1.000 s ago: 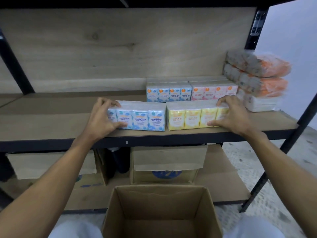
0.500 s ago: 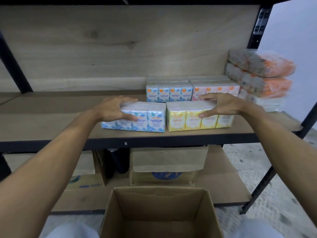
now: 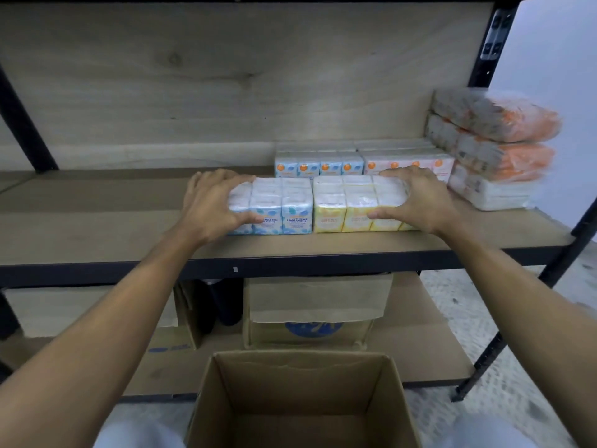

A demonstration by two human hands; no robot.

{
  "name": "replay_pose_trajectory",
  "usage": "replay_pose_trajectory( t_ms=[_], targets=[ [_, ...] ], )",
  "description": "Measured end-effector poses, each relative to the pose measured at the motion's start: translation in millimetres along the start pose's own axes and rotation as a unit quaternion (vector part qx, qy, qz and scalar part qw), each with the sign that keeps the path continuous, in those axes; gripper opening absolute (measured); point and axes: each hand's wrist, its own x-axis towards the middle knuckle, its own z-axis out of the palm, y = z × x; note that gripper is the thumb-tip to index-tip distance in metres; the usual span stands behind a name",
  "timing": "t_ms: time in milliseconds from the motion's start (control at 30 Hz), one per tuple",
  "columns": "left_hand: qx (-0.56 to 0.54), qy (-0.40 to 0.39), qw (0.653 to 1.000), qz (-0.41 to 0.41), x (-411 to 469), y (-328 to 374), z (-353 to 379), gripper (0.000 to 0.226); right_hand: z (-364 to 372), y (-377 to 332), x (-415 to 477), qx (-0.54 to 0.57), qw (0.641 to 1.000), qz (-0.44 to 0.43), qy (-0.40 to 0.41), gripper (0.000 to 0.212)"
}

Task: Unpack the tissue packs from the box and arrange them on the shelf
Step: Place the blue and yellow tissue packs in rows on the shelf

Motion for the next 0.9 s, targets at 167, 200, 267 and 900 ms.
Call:
replay_pose_trajectory(
  t_ms=[167,200,267,900],
  targets=[
    [0.015,0.093,0.995,0.015,-14.5,0.4,15.0,0.081,16.9,0.1,-12.7,-0.037,0.993,-0.027,0.109,0.087],
    [0.022,0.112,0.993,0.020,-17.4,1.3,17.4,0.080,19.9,0.3,-15.7,-0.036,0.992,-0.028,0.121,0.087],
    [0.031,0.142,0.989,0.029,-24.1,2.8,22.2,0.079,26.1,-0.6,-22.0,-0.041,0.988,-0.032,0.146,0.087],
    [0.049,0.148,0.988,0.015,-58.3,13.9,13.1,0.070,33.9,-0.2,-54.3,-0.038,0.985,-0.046,0.164,0.072]
  ],
)
